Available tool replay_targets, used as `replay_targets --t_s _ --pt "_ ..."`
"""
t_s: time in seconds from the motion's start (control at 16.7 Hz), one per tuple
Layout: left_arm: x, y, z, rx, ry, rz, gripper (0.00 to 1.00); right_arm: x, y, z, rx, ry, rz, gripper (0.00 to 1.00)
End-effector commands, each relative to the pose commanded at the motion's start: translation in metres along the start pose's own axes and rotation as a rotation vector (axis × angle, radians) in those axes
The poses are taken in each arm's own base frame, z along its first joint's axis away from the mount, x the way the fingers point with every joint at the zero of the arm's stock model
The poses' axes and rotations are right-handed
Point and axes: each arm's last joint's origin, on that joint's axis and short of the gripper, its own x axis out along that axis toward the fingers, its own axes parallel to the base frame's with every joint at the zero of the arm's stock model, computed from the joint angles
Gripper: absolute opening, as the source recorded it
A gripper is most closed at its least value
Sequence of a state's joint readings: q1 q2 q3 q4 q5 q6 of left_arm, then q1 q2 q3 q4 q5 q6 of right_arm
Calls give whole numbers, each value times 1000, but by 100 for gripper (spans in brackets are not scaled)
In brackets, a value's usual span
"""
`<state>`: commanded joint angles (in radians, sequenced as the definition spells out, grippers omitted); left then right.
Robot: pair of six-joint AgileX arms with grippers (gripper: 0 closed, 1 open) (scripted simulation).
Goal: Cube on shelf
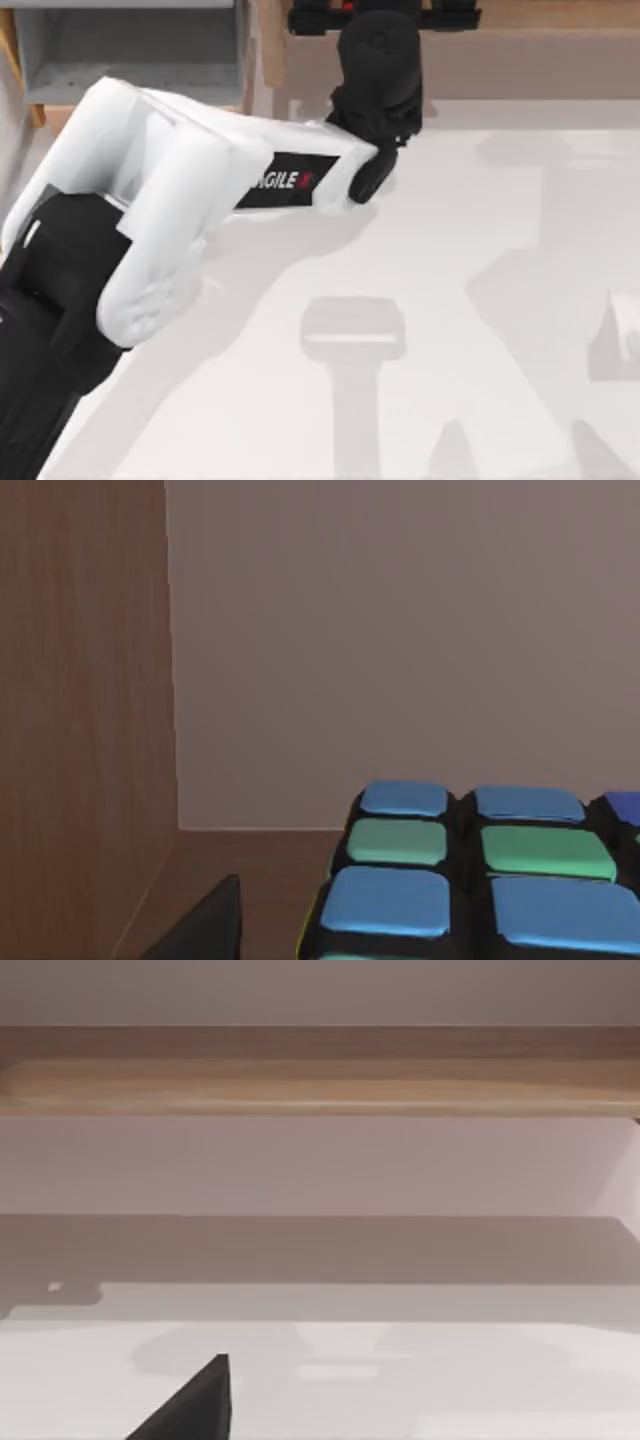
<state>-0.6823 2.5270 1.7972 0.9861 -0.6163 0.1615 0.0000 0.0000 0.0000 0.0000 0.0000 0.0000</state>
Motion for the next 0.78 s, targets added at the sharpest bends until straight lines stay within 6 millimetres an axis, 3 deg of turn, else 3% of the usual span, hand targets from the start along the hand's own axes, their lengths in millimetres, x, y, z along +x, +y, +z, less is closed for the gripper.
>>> replay_targets --t_s 0.24,0.48,0.78 --pt "-2 -1 0 5 1 -11 100 0 0 0 0 0 0 100" --pt "-18 5 0 93 14 -110 100 0 0 0 0 0 0 100" --pt "-52 45 -6 316 21 -329 100 0 0 0 0 0 0 100"
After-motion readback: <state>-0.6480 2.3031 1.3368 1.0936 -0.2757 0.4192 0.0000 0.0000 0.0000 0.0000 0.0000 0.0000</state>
